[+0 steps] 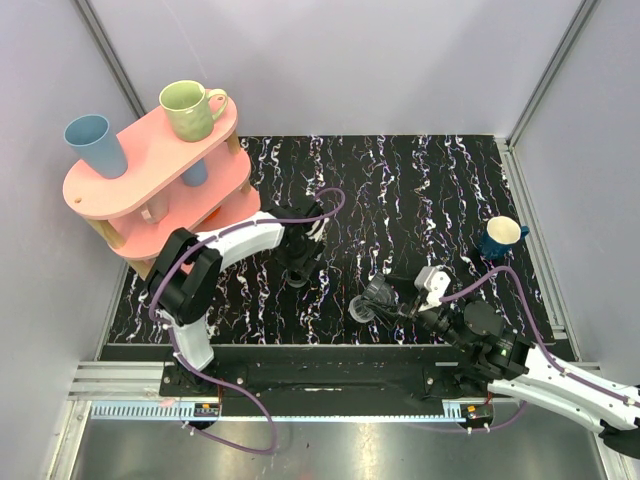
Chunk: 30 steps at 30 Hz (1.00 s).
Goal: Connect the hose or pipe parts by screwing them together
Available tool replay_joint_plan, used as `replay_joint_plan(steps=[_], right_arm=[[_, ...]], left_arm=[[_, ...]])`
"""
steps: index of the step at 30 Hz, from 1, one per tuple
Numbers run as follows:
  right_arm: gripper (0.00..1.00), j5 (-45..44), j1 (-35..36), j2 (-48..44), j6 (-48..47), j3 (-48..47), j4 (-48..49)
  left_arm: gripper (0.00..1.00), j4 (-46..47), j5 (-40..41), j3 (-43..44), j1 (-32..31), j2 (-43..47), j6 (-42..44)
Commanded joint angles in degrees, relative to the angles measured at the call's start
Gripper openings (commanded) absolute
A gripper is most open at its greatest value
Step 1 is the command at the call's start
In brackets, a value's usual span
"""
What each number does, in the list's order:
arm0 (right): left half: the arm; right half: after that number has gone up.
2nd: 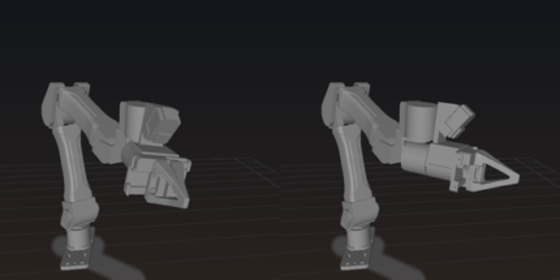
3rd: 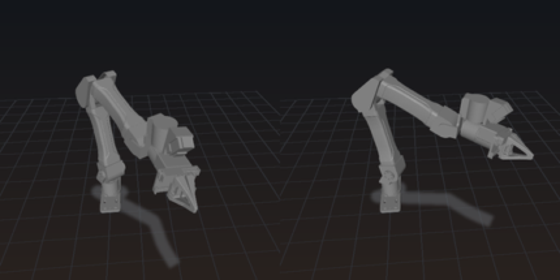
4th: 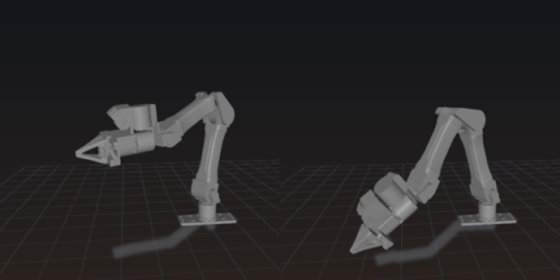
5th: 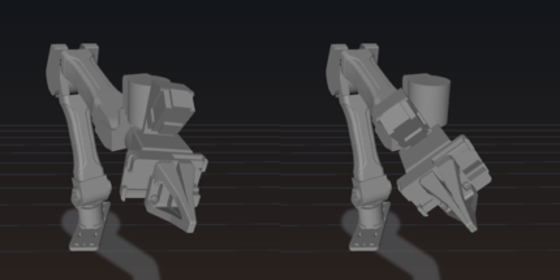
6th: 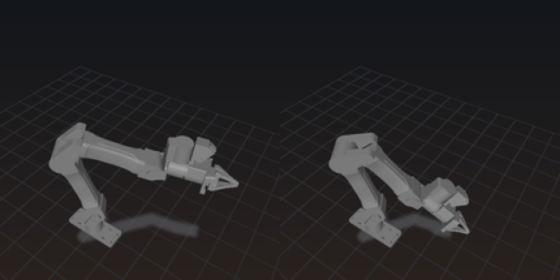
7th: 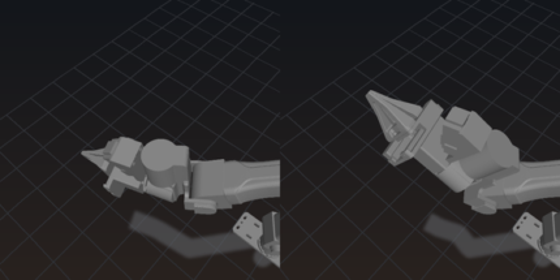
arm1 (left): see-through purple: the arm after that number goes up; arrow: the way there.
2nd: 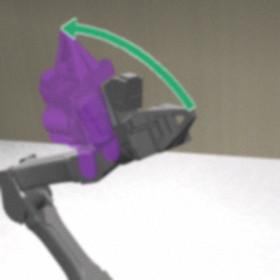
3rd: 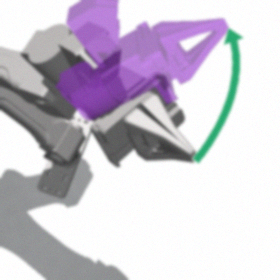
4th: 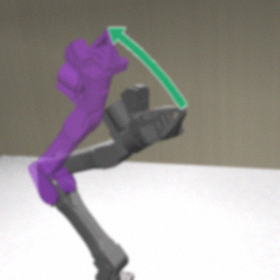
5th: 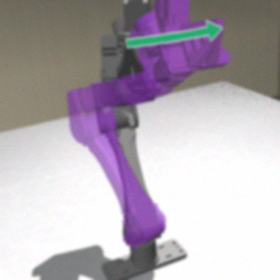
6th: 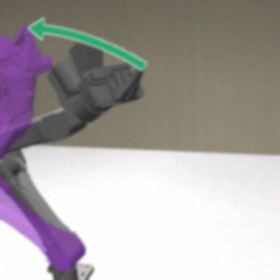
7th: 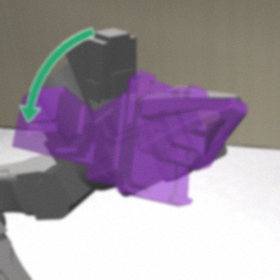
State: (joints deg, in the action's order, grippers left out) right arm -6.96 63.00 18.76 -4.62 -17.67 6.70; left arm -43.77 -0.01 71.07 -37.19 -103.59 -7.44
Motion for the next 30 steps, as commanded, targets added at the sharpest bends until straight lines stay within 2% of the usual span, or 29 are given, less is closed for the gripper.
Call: replay_joint_plan(steps=[1,3,7,8,10,11,15,22,25,30], right_arm=[[0.27,-1.0,0.1,-0.3,-0.1,-0.7,2.4],[0.27,-0.9,0.1,-0.5,0.1,-0.6,2.4],[0.27,-0.9,0.2,-0.7,0.1,-0.5,2.4],[0.27,-0.8,0.1,-0.7,0.1,-0.4,2.4],[0.27,-0.6,0.1,-0.4,0.1,-0.3,2.8],[0.27,-0.5,0.1,0.0,0.1,-0.4,2.8],[0.27,-0.3,0.1,1.1,-0.4,-0.4,3.3],[0.27,0.1,0.1,2.2,-1.8,0.3,4.9],[0.27,0.7,0.1,3.6,-3.6,1.1,7.2],[0.28,5.4,0.1,7.2,-8.1,1.4,11.7]], left_arm=[[0.68,1.1,-0.2,2.2,-0.1,-1.2,0.9],[0.67,1.0,-0.2,2.5,0.0,-1.6,0.9],[0.59,1.1,-0.4,2.5,0.0,-1.6,0.8],[0.49,1.1,-0.6,2.4,-0.1,-1.5,0.8],[0.36,1.1,-0.8,2.2,0.0,-1.2,0.6],[0.24,1.1,-1.1,2.2,-0.1,-1.0,0.3],[0.0,0.4,-2.5,2.6,0.0,-0.6,-0.8],[0.0,1.3,-9.6,0.6,0.2,6.0,-3.3],[0.0,3.2,-16.8,-1.5,1.8,12.3,-5.6],[0.0,9.3,-33.5,-8.0,3.1,26.2,-11.1]])
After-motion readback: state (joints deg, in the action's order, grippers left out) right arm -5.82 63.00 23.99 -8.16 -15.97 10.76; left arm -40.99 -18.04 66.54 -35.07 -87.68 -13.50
